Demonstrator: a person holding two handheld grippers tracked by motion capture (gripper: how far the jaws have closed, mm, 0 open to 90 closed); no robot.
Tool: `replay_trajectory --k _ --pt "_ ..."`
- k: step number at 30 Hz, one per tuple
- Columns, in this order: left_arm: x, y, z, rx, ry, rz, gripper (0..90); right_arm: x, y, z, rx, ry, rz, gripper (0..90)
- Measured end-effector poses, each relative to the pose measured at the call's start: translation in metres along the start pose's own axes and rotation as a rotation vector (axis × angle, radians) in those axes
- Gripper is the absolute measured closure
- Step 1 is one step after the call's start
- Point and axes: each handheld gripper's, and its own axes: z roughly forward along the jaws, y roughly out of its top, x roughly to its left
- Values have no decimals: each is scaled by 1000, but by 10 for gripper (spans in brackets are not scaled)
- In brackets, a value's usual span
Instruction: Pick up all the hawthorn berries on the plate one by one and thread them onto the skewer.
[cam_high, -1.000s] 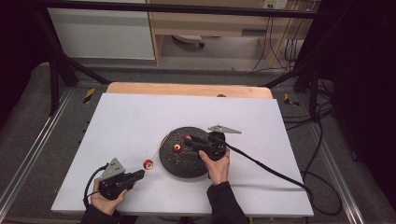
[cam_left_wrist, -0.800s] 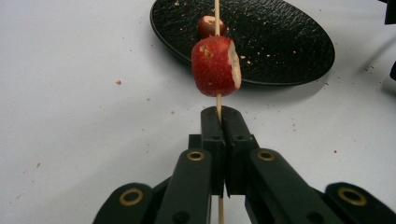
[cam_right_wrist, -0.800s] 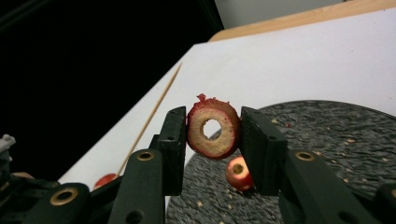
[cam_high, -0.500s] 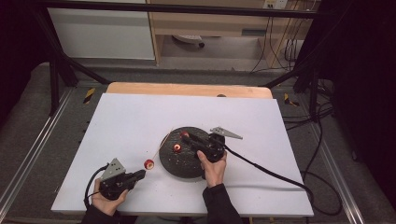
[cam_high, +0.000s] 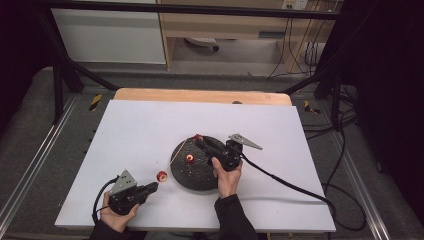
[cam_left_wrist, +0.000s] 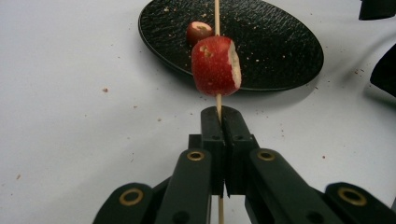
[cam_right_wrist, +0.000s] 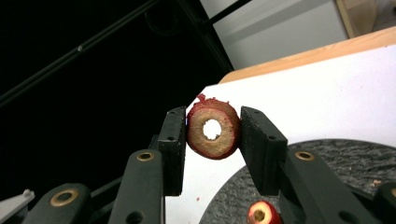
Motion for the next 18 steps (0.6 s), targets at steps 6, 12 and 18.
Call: replay_trajectory --k 6,12,18 --pt "-2 0 0 -1 0 3 882 -2 2 2 -39 -9 7 633" --pt "-3 0 0 -3 0 6 882 -3 5 3 -82 -15 29 633" --pt "-5 1 1 -9 -2 2 883 -6 7 6 -111 -11 55 633"
